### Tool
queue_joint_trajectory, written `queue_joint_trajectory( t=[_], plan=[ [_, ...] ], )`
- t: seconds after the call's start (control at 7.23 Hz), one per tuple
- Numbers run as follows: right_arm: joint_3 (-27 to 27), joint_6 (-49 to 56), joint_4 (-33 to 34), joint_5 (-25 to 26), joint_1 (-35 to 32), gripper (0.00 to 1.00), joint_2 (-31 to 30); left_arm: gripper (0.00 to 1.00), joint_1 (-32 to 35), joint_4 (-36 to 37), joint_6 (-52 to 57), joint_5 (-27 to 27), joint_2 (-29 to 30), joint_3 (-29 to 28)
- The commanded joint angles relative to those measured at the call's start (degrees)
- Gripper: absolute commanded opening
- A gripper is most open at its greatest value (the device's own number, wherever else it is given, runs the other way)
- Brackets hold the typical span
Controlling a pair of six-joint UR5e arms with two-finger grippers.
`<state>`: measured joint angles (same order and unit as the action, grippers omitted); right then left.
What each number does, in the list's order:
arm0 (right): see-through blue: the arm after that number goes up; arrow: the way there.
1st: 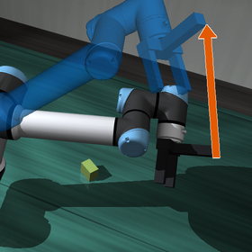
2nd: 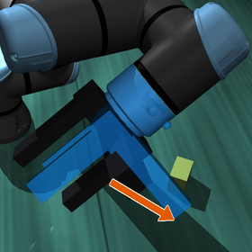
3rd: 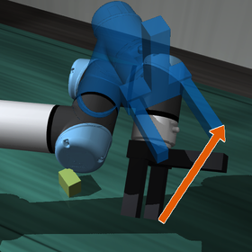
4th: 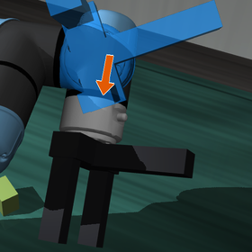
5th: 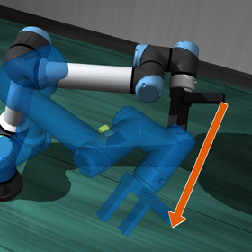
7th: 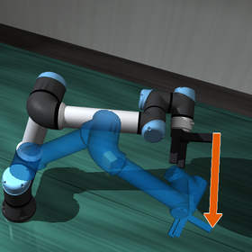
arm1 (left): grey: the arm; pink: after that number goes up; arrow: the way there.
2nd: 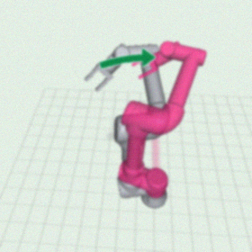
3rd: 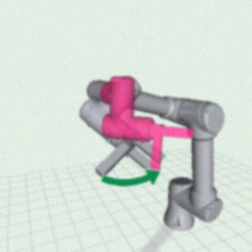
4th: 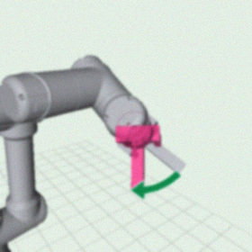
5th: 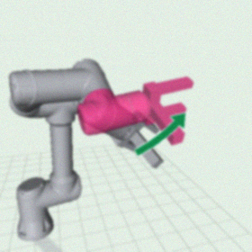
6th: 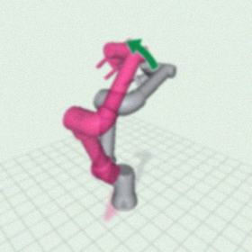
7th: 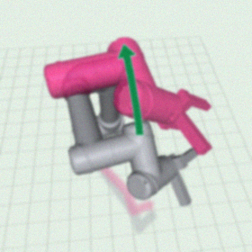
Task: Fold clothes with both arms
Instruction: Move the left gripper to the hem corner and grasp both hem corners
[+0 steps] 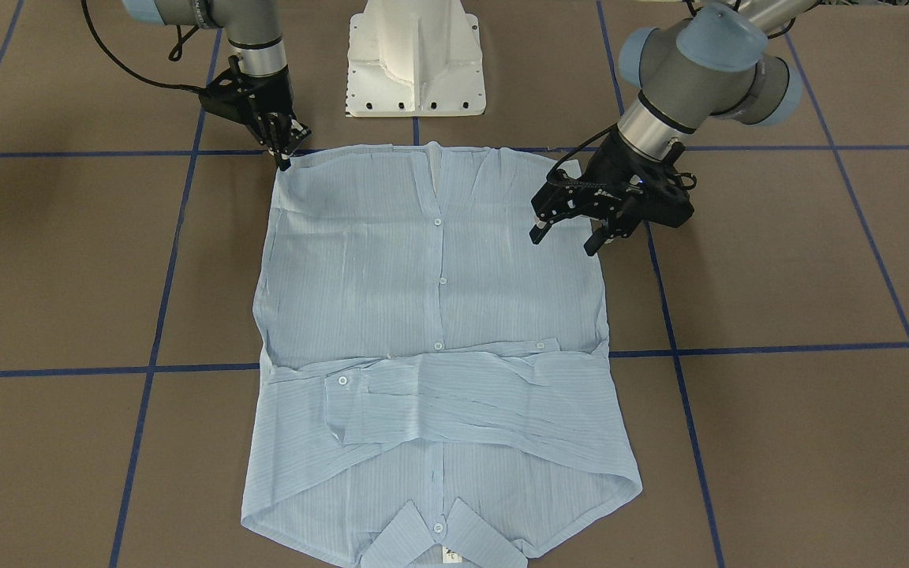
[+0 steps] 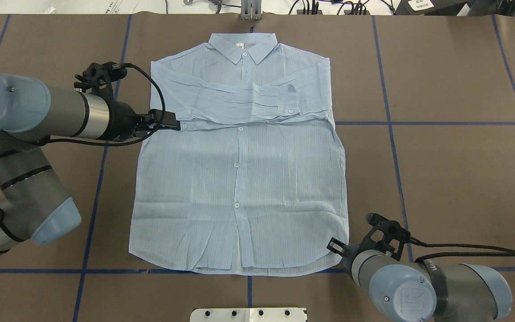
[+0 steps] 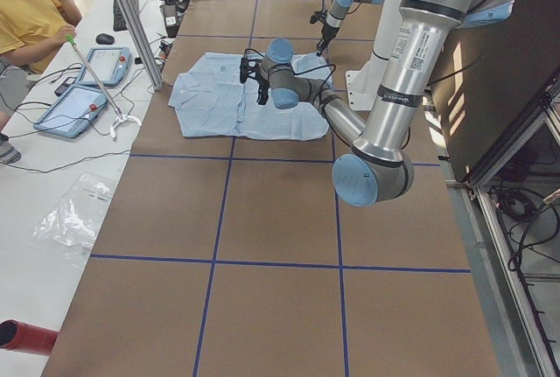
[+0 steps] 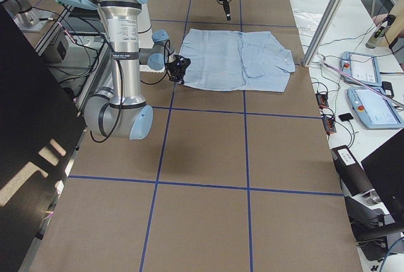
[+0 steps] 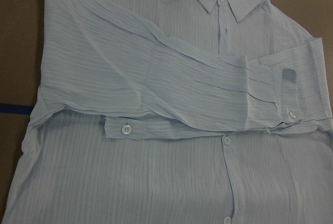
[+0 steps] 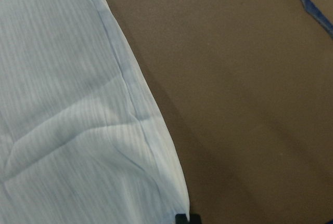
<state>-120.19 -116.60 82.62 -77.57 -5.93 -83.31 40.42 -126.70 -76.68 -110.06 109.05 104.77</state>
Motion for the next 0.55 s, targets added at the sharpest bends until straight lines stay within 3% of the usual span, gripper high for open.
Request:
queue_joint_trajectory(
  t=[0.0,0.14,0.42],
  plan=[
    [-2.3,-0.7,-0.1,-0.6,0.0,0.0,-1.8,1.0,0.0,0.0,-0.1,0.6,-7.5,5.9],
    [-3.6,-1.3,-0.2,-1.1,0.0,0.0,-3.3,1.0,-0.9,0.0,-0.6,3.1,-10.1,7.5],
    [-4.5,-1.7,-2.6,-1.4,0.2,0.0,-5.6,1.0,-3.0,0.1,-3.5,3.0,-12.0,8.3]
  ],
)
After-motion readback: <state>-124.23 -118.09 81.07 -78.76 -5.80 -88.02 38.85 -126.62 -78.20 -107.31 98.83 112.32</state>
